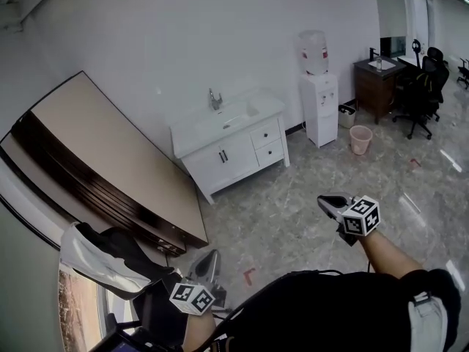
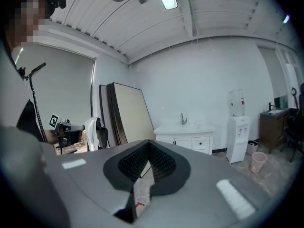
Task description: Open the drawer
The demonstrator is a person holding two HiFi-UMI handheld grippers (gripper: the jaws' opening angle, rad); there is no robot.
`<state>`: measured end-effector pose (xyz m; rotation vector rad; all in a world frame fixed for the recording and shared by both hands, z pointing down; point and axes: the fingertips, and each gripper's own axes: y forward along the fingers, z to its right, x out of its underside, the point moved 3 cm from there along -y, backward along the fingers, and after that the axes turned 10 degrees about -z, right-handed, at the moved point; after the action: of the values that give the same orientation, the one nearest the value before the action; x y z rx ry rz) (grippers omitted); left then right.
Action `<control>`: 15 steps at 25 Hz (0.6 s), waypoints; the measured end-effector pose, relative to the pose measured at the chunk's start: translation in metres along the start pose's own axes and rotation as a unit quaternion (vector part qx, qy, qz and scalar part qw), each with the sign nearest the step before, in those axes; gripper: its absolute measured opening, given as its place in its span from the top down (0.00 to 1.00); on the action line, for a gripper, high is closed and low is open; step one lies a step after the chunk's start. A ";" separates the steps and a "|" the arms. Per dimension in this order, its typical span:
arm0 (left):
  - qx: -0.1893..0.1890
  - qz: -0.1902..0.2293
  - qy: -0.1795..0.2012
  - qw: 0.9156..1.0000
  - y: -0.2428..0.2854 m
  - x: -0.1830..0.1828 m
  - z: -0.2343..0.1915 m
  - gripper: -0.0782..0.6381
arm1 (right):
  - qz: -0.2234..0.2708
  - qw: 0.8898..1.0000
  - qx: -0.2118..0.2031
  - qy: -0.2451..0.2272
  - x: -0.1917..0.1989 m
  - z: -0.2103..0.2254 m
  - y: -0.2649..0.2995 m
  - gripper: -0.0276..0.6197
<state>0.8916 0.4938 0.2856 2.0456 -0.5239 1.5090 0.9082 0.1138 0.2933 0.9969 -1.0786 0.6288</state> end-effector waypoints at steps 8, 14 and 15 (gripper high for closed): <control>0.003 -0.002 0.000 1.000 -0.030 -0.018 -0.100 0.90 | -0.001 1.000 0.003 -0.008 -0.037 -0.051 0.087 0.96; -0.011 -0.005 -0.021 1.000 -0.039 -0.010 -0.151 0.90 | -0.025 1.000 -0.010 -0.012 -0.040 -0.066 0.142 0.96; -0.015 -0.005 -0.025 1.000 -0.038 -0.009 -0.158 0.90 | -0.027 0.999 -0.012 -0.012 -0.041 -0.064 0.150 0.96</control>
<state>0.7943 0.6226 0.3052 2.0648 -0.5505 1.4397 0.7960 0.2394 0.2993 1.0109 -1.0742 0.5597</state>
